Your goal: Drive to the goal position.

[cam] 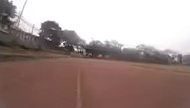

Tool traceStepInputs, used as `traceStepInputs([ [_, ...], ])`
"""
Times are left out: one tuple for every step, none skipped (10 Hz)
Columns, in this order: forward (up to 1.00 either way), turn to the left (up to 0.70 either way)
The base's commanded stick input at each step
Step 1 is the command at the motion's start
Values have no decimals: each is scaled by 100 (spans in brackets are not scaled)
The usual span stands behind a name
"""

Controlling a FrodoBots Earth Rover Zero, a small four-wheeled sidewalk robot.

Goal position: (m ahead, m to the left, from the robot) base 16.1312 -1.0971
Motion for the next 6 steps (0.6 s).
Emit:
traceStepInputs([
  [100, 0],
  [100, 0],
  [100, 0],
  [100, 0],
  [100, 0],
  [100, 0],
])
